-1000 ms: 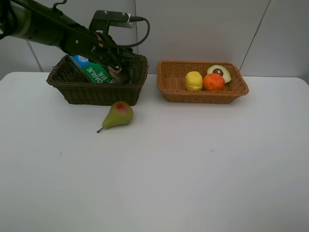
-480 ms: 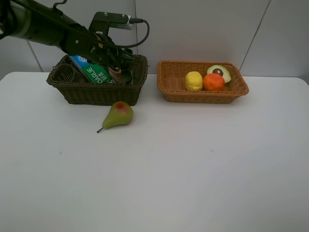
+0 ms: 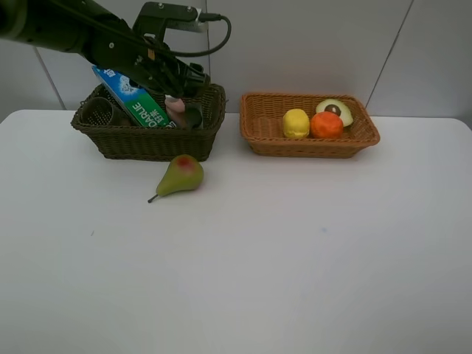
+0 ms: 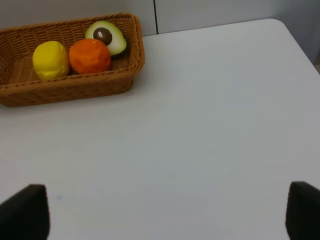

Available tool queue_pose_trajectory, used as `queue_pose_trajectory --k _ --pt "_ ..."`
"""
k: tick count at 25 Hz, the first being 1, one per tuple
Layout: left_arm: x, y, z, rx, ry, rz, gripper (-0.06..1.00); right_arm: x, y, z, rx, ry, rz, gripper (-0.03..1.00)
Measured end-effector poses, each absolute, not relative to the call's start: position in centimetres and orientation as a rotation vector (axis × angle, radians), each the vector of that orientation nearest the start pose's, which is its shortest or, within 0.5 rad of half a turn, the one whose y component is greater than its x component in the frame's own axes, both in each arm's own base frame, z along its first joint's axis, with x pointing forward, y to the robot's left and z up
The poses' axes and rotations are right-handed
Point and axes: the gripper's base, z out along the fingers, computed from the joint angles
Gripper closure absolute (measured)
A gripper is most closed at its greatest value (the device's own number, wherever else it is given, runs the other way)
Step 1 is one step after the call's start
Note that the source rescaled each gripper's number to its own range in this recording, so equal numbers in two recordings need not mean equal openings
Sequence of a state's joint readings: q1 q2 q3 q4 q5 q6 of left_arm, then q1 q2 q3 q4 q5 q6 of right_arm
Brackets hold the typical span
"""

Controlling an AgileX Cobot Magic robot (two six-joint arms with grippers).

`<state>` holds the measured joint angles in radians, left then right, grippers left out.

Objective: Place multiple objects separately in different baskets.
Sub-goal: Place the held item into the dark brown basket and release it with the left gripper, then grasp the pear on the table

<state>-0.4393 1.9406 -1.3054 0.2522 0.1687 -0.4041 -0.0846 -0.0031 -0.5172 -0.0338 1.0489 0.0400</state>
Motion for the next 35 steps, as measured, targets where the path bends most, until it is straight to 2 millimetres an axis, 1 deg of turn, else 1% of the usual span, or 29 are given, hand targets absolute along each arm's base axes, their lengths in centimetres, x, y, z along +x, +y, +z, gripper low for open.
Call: queue_pose_trajectory --k 11,14,16,21,28,30,35 --pt "35.7 -19.2 23.8 0.444 2.352 -0.174 -0.06 -0.7 -0.2 28.3 0.127 2.008 -0.069 -0.03" --pt "34.6 -19.4 24.5 0.484 2.393 -0.145 -0.06 -0.7 -0.2 28.3 0.127 2.008 -0.069 -0.03" --pt "34.1 -19.2 24.6 0.494 2.437 -0.132 -0.06 -0.7 -0.2 28.3 0.127 2.008 -0.069 -0.03" --pt "33.0 -19.0 24.0 0.560 2.567 -0.137 -0.06 -0.7 -0.2 28.3 0.127 2.008 -0.069 -0.03" --pt "32.4 -18.9 23.5 0.583 2.644 -0.136 -0.06 -0.7 -0.2 28.3 0.127 2.008 -0.069 -0.03" --pt "32.5 -19.0 22.8 0.590 2.670 -0.126 -0.06 -0.7 -0.2 28.3 0.127 2.008 -0.069 -0.03" --pt "33.0 -19.5 19.8 0.623 2.745 -0.125 -0.06 -0.7 -0.2 28.3 0.127 2.008 -0.069 -0.03"
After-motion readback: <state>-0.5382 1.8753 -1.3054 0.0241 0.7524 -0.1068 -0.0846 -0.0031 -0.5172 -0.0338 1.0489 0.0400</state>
